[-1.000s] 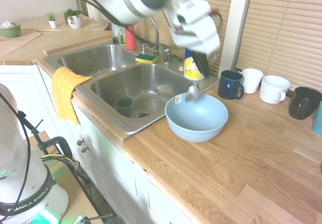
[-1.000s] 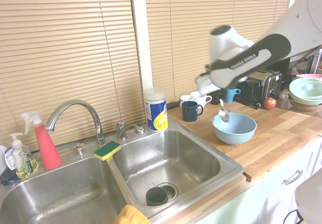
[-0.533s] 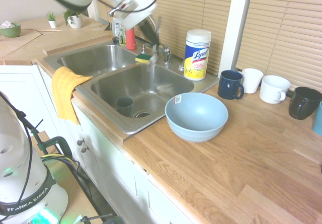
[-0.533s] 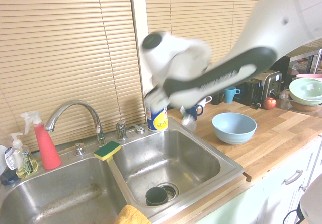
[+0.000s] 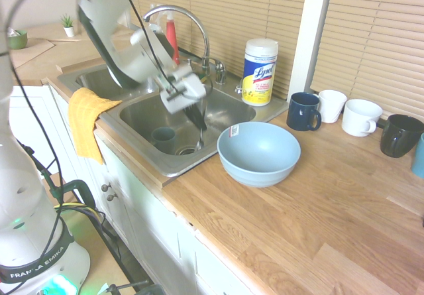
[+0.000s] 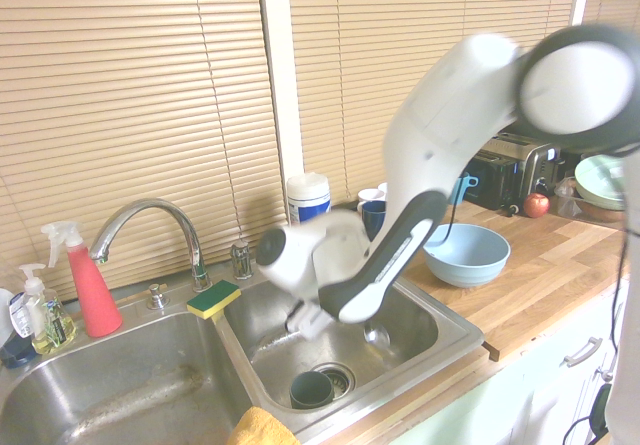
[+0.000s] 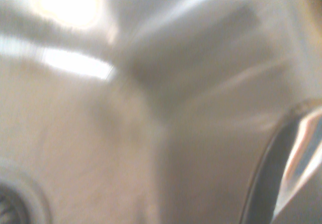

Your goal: Put the spoon into the sink

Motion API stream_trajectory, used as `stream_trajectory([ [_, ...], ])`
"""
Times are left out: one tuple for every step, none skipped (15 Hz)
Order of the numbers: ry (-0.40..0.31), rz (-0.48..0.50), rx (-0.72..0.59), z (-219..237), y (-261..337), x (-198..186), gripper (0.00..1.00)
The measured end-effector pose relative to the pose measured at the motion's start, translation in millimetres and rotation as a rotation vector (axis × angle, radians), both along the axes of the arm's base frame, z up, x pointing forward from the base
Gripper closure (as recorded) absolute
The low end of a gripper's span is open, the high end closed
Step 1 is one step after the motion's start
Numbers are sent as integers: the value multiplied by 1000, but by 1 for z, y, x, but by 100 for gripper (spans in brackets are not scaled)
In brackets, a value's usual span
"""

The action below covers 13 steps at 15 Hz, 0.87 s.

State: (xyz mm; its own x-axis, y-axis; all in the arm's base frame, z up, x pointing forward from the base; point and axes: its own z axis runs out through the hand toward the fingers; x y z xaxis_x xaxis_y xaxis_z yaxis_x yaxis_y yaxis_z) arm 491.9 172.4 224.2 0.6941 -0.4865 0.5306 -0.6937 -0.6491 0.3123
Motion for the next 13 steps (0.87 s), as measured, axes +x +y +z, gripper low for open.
stream_trajectory([
  [29, -2, 3, -19, 0, -1, 100],
  [49, -11, -1, -33, -2, -2, 0],
  [65, -25, -4, -43, -4, -3, 0],
  [75, -39, -4, -48, -6, -3, 0],
  [77, -52, -3, -49, -9, -2, 0],
  [76, -62, -2, -49, -10, -1, 0],
  [75, -70, -1, -48, -12, 1, 0],
  [75, -74, -1, -48, -14, 1, 0],
  [75, -77, 0, -46, -14, 2, 0],
  [70, -79, 5, -42, -14, 3, 0],
  [63, -82, 16, -31, -14, 6, 0],
  [56, -85, 36, -14, -12, 8, 0],
  [44, -82, 59, 10, -11, 9, 0],
])
